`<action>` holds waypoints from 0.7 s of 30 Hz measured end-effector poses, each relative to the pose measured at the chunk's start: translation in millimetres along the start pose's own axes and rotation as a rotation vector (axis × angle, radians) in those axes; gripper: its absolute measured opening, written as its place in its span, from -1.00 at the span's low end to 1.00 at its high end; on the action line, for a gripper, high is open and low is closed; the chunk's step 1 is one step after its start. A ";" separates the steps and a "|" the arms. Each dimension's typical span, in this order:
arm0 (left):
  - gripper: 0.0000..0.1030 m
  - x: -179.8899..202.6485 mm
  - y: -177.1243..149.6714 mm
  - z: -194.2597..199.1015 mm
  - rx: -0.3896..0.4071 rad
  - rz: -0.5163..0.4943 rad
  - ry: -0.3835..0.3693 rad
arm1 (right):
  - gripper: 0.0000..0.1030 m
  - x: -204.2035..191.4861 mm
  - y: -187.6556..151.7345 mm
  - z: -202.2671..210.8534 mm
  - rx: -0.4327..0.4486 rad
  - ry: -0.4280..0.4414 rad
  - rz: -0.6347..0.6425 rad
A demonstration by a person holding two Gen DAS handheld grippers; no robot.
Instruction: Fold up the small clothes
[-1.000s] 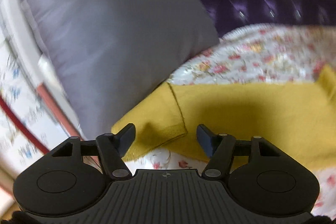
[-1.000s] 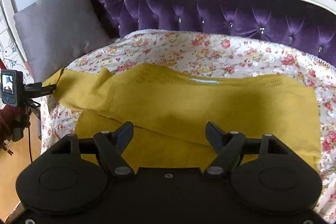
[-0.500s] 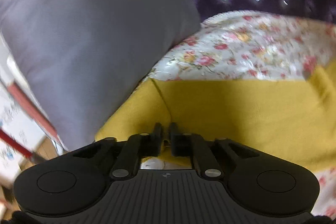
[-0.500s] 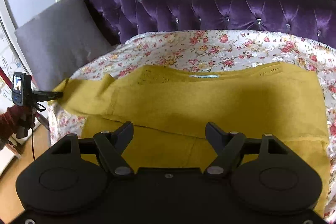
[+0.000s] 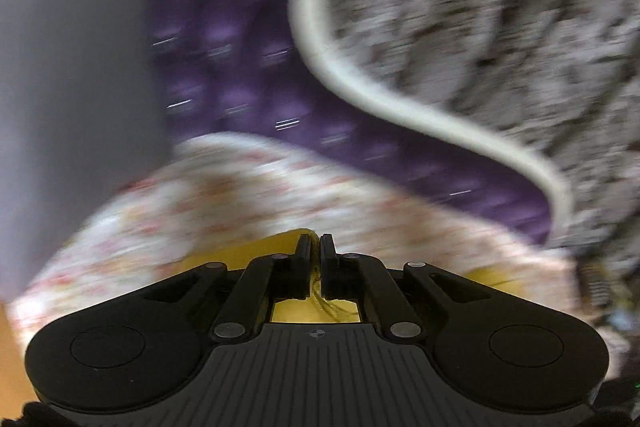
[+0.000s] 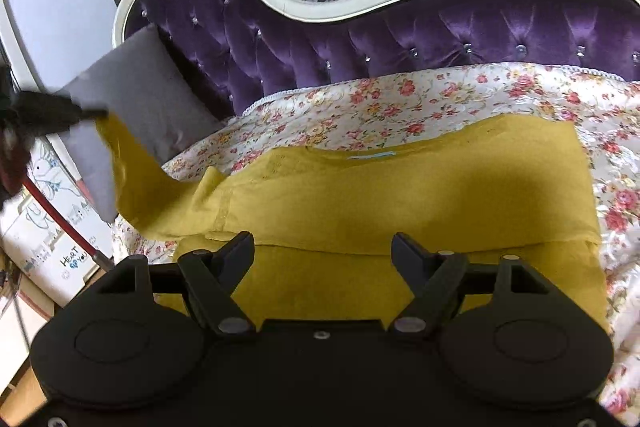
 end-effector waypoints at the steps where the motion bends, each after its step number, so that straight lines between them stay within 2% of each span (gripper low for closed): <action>1: -0.92 23.4 4.7 0.0 0.006 -0.017 -0.048 | 0.51 2.1 -0.8 2.9 0.005 0.001 -0.005; 4: -0.92 95.5 14.4 -11.9 0.010 -0.063 -0.186 | 0.51 8.8 -3.6 11.1 0.021 0.004 -0.020; 7: -0.91 152.9 15.0 -37.3 0.008 -0.098 -0.278 | 0.51 16.0 -6.0 16.2 0.032 -0.003 -0.037; 9: -0.90 187.8 6.7 -56.2 -0.017 -0.137 -0.323 | 0.51 21.1 -7.0 18.8 0.036 -0.012 -0.047; 12: -0.87 218.9 -7.7 -73.9 -0.050 -0.186 -0.345 | 0.51 28.6 -9.7 22.7 0.035 -0.026 -0.056; 13: -0.86 222.9 -11.2 -74.9 -0.047 -0.196 -0.344 | 0.51 31.0 -9.8 23.7 0.035 -0.031 -0.059; 15: -0.58 221.4 -19.2 -75.6 -0.034 -0.204 -0.327 | 0.51 35.5 -9.3 24.6 0.034 -0.040 -0.063; 16: -0.54 218.7 -23.1 -76.1 -0.026 -0.204 -0.315 | 0.51 38.2 -9.3 24.6 0.033 -0.043 -0.065; 18: -0.53 205.5 -31.0 -77.4 -0.021 -0.192 -0.287 | 0.51 43.2 -6.4 21.7 0.028 -0.046 -0.073; 21: -0.53 173.2 -54.5 -81.4 -0.033 -0.161 -0.205 | 0.51 50.2 -0.7 12.9 0.023 -0.057 -0.075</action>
Point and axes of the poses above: each gripper's, at about its wrist camera, not at the fingertips, and z roughly against the way its jaws point, x to its right, y to its top, the point moved 9 cm from there along -z, roughly the way its jaws point, and after that the axes turned 12 degrees about -x, right-handed, at the moved point
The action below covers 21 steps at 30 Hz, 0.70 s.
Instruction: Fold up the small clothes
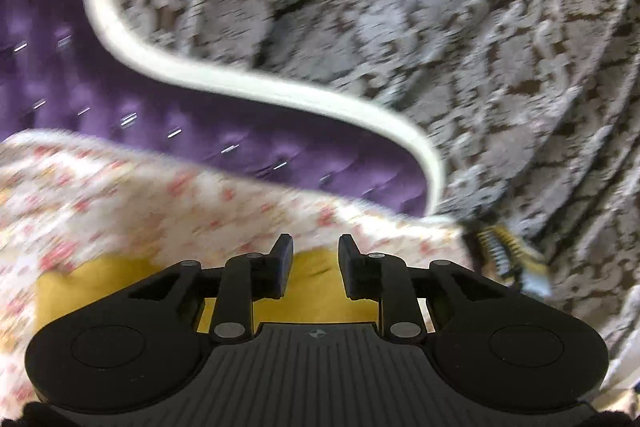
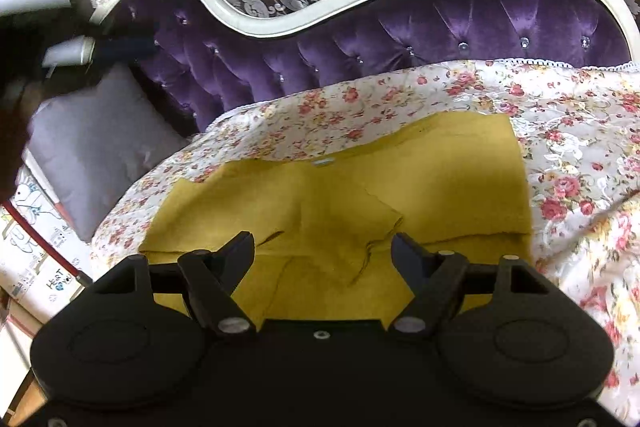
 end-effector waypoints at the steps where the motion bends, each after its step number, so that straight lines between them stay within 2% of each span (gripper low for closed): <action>1: -0.53 -9.6 -12.5 -1.8 -0.009 0.006 0.035 | 0.51 2.1 2.9 -4.4 -0.003 -0.005 0.001; 6: -0.53 -53.7 -91.0 -13.2 -0.082 -0.002 0.216 | 0.51 14.9 10.7 -35.8 -0.043 -0.020 -0.018; 8: -0.53 -63.9 -112.6 -18.2 -0.101 0.016 0.249 | 0.46 22.7 10.5 -47.5 -0.063 -0.025 -0.044; 9: -0.53 -69.2 -125.4 -21.0 -0.110 0.026 0.266 | 0.37 26.2 10.5 -53.0 -0.071 -0.019 -0.066; 14: -0.53 -84.7 -156.2 -31.3 -0.131 0.054 0.327 | 0.16 39.1 11.9 -69.8 -0.071 -0.011 -0.145; 16: -0.53 -90.9 -164.4 -34.2 -0.126 0.081 0.322 | -0.12 38.1 13.3 -73.0 -0.069 -0.031 -0.137; 17: -0.53 -93.2 -166.6 -33.1 -0.108 0.080 0.320 | -0.84 36.6 14.0 -75.8 -0.076 -0.046 -0.129; 19: -0.53 -91.3 -167.3 -32.8 -0.092 0.062 0.328 | -0.81 31.2 14.7 -79.9 -0.098 -0.055 -0.108; 21: -0.53 -89.5 -166.6 -33.2 -0.090 0.043 0.339 | -0.81 17.9 24.7 -73.6 -0.086 -0.046 -0.054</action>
Point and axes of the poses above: each gripper's, at about its wrist camera, not at the fingertips, and z roughly against the way its jaws point, x to its right, y to its top, the point moved 9 cm from there along -z, roughly the way its jaws point, and after that the axes turned 12 degrees about -x, right-handed, at the moved point
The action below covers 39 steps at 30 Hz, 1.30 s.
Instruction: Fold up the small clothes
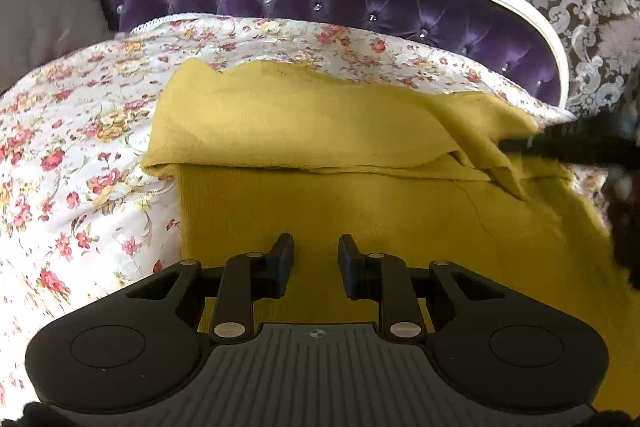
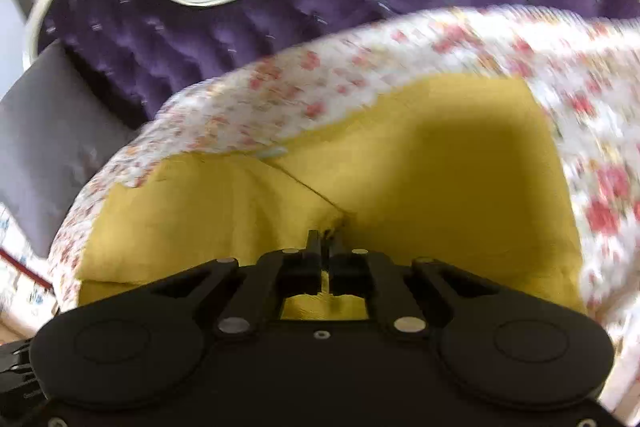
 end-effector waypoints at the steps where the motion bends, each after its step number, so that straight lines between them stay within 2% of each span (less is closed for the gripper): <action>1: -0.53 0.2 -0.1 0.2 0.002 -0.003 0.001 | -0.81 -9.4 7.7 11.5 0.026 -0.002 0.045; 4: -0.53 0.2 -2.0 0.3 0.003 0.000 -0.007 | -0.82 -20.4 38.6 54.6 0.139 -0.030 0.122; 7: -0.53 -0.4 -5.0 0.1 0.006 0.001 -0.011 | -0.82 5.1 63.4 75.9 0.196 -0.137 0.114; 11: -0.52 2.6 -4.5 -0.7 0.005 -0.021 0.009 | -0.81 52.1 72.7 46.7 0.133 -0.261 0.086; 13: -0.52 3.4 -2.7 0.9 -0.003 -0.028 0.013 | -0.69 66.6 70.7 26.4 0.093 -0.266 0.081; 14: -0.52 2.5 -1.7 2.0 -0.011 -0.027 0.012 | -0.60 72.5 68.9 21.9 0.083 -0.274 0.062; 15: -0.52 1.8 0.2 4.8 -0.018 -0.025 0.013 | -0.38 77.4 66.9 20.2 0.082 -0.276 0.045; 17: -0.52 -0.2 7.7 12.6 -0.001 -0.032 0.012 | -0.10 80.1 60.8 27.6 0.114 -0.258 0.025; 18: -0.52 -0.5 14.2 17.0 0.016 -0.038 0.020 | -0.03 81.2 57.7 31.8 0.125 -0.248 0.017; 21: -0.51 1.2 42.1 21.7 0.071 -0.061 0.046 | -0.03 80.9 47.7 40.2 0.134 -0.234 0.012; 24: -0.51 4.6 71.7 13.5 0.111 -0.055 0.067 | 0.00 63.6 42.5 30.2 0.116 -0.222 0.053; 27: -0.51 1.2 90.6 -6.9 0.113 -0.050 0.093 | 0.02 49.4 39.6 13.5 0.090 -0.222 0.093; 31: -0.51 -24.6 77.8 -50.0 -0.014 -0.058 0.185 | 0.01 48.1 22.7 -3.0 0.025 -0.293 0.145; 34: -0.42 -44.2 64.1 -45.7 0.030 -0.092 0.220 | 0.01 44.0 4.8 5.1 0.011 -0.344 0.223; 38: -0.14 -68.9 60.2 -37.2 0.011 -0.029 0.231 | 0.05 48.3 -8.4 13.0 -0.056 -0.341 0.214; 39: -0.15 -74.9 60.6 -35.5 0.000 -0.015 0.250 | 0.02 50.3 -8.1 17.1 -0.048 -0.325 0.190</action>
Point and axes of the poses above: each gripper's, at about its wrist camera, not at the fingertips, and z roughly against the way its jaws point, x to its right, y to its top, the point moved 9 cm from there along -z, roughly the way its jaws point, and after that the axes turned 12 degrees about -x, right-handed, at the moved point
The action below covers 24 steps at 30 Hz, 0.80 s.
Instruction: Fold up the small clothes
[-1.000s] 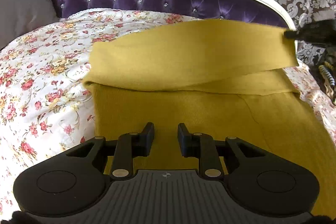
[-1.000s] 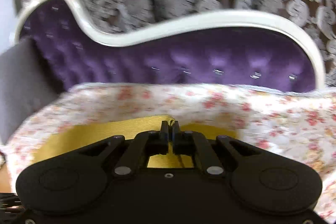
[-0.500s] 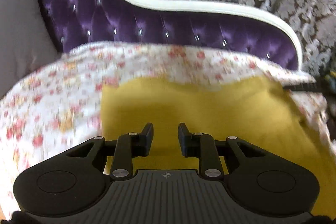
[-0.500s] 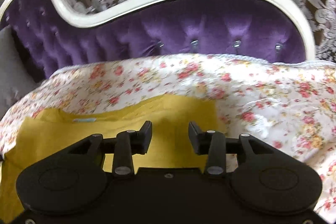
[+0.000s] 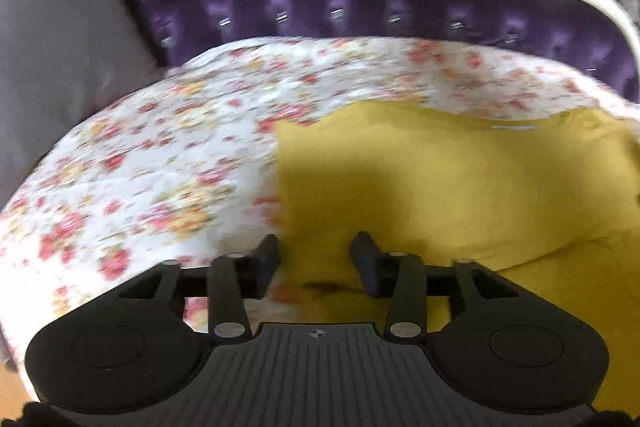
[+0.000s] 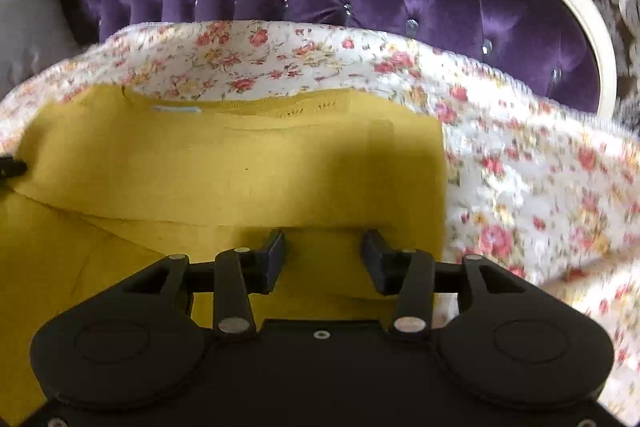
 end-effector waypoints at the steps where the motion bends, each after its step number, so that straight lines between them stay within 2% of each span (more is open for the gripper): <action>1: -0.16 -3.4 1.5 0.7 -0.011 0.007 0.000 | 0.02 3.1 1.7 6.0 0.023 0.003 -0.022; 3: -0.21 -9.6 7.7 8.1 -0.017 0.050 -0.015 | 0.06 6.1 10.7 22.6 0.113 -0.002 -0.040; 4: -0.21 -11.9 13.9 16.0 0.007 0.072 -0.003 | 0.11 6.1 16.1 29.5 0.153 0.006 -0.049; 5: -0.21 -10.8 21.0 23.8 0.037 0.082 -0.002 | 0.29 5.0 21.6 33.8 0.184 0.023 -0.059; 6: -0.21 -8.3 29.2 30.9 0.071 0.089 -0.010 | 0.58 2.3 27.6 33.9 0.198 0.047 -0.061; 7: -0.20 -3.3 37.6 34.6 0.096 0.088 -0.024 | 0.68 -1.4 33.6 30.1 0.198 0.067 -0.058; 9: -0.17 10.3 50.8 30.4 0.099 0.061 -0.036 | 0.72 -8.5 44.0 18.7 0.192 0.070 -0.049; 14: -0.14 28.6 60.8 -12.5 0.029 0.017 0.004 | 0.81 -11.7 50.9 -24.8 0.130 0.061 -0.080; 15: 0.03 28.9 59.4 -24.3 0.010 0.007 0.019 | 0.88 -10.0 50.4 -32.7 0.122 0.044 -0.081; 16: 0.16 25.8 57.5 -27.6 0.028 0.009 0.025 | 0.93 -8.5 49.1 -36.0 0.121 0.015 -0.076; 17: 0.49 21.1 57.8 -30.8 0.050 0.018 0.041 | 0.96 -4.6 46.1 -42.2 0.101 -0.007 -0.082; 18: 0.69 16.3 57.9 -34.3 0.053 0.033 0.048 | 1.00 -0.3 44.6 -48.1 0.083 0.013 -0.107; 19: 0.75 11.0 57.5 -38.3 0.047 0.062 0.029 | 1.00 4.4 44.9 -49.8 0.086 0.036 -0.135; 21: 1.00 -0.5 56.1 -47.2 0.023 0.134 -0.025 | 1.00 8.8 47.3 -50.3 0.085 0.036 -0.147; 23: 1.00 -5.3 56.4 -50.8 0.020 0.174 -0.065 | 1.00 7.8 48.2 -52.8 0.091 0.017 -0.139; 24: 1.00 -4.2 56.9 -50.7 0.022 0.165 -0.058 | 1.00 7.2 48.3 -53.1 0.092 0.012 -0.136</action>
Point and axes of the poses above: each gripper's, at about its wrist camera, not at the fingertips, and z roughly against the way its jaws point, x to its right, y to its top, the point moved 9 cm from there along -z, roughly the way its jaws point, and after that the axes turned 12 degrees about -x, right-handed, at the moved point
